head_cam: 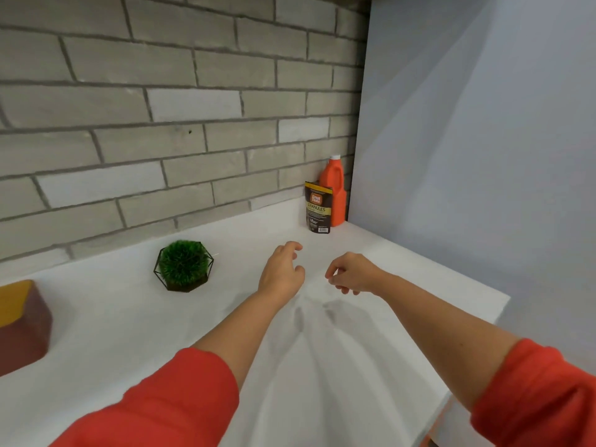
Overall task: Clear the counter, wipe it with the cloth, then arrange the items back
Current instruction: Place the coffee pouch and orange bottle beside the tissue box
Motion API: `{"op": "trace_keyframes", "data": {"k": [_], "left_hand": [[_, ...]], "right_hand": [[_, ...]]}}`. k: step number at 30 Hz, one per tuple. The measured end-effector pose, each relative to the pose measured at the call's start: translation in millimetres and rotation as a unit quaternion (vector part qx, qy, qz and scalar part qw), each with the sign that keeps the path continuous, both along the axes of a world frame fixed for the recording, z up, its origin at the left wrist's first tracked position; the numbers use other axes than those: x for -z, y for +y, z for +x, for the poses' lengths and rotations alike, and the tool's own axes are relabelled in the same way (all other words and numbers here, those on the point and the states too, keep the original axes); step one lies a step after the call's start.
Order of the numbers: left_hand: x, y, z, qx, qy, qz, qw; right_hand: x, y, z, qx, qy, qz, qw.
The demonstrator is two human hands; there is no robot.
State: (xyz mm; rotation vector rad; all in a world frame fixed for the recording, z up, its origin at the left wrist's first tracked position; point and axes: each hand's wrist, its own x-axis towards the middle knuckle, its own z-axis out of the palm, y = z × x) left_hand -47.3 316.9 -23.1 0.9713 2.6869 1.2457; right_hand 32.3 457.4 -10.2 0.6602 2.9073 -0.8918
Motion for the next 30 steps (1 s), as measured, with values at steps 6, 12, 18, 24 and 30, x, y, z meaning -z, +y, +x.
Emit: {"op": "trace_keyframes", "data": {"k": [6,12,18,24,30], "left_hand": [[-2.8,46.3,-20.3,-0.006,-0.007,0.002,1.0],[-3.0,89.7,-49.7,-0.029,-0.009,-0.007,1.0],[5.3,126.9,-83.1,-0.081,-0.017,-0.004,0.997],[9.4,164.8,-99.9,-0.117,-0.029,-0.001,0.993],[7.5,188.6,-114.3,-0.134,-0.02,0.032,0.99]], "right_hand": [[1.3,43.1,-24.6,0.029,0.002,0.001,1.0],[3.3,99.1,-73.3,0.046,0.03,0.019,0.998],[10.5,155.1,-133.6,0.073,0.101,0.043,0.991],[8.1,194.8,-179.6,0.062,0.133,0.023,0.989],[13.7,210.0,-223.3,0.082,0.195,-0.041,0.977]]}}
